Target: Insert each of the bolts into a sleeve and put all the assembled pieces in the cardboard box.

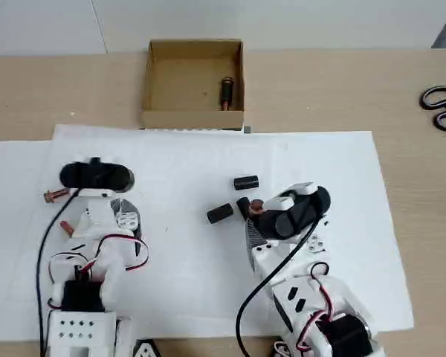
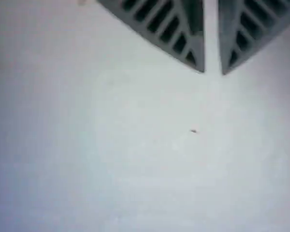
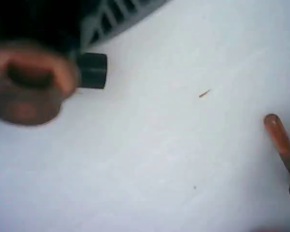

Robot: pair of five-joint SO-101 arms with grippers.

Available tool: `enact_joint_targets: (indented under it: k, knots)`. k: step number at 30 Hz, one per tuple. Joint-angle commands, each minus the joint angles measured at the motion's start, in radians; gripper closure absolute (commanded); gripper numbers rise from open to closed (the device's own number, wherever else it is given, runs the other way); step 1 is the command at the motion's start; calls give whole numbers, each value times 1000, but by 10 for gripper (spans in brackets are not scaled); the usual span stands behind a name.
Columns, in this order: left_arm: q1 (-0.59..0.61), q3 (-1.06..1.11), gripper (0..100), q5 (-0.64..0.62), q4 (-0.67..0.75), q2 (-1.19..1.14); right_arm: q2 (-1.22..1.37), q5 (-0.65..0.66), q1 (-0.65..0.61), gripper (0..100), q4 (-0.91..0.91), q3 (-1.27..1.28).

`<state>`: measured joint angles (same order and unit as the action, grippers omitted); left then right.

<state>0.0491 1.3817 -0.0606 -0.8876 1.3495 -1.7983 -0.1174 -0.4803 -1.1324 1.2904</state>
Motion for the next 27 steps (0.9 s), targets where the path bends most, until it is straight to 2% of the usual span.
enact_joint_targets:
  k: [1, 6, 11, 17, 27]
  knots:
    - [8, 19, 994, 35, 71, 5, 5, -9, 16, 996, 10, -15]
    - [9, 101, 994, 40, 95, 8, 122, -18, 39, 996, 41, -63]
    - [14, 157, 994, 35, 135, 8, 452, -28, 102, 996, 193, -244]
    - [8, 159, 994, 35, 149, 8, 920, -28, 102, 996, 343, -578]
    - [8, 159, 994, 35, 149, 8, 1566, 37, 97, 996, 357, -1192]
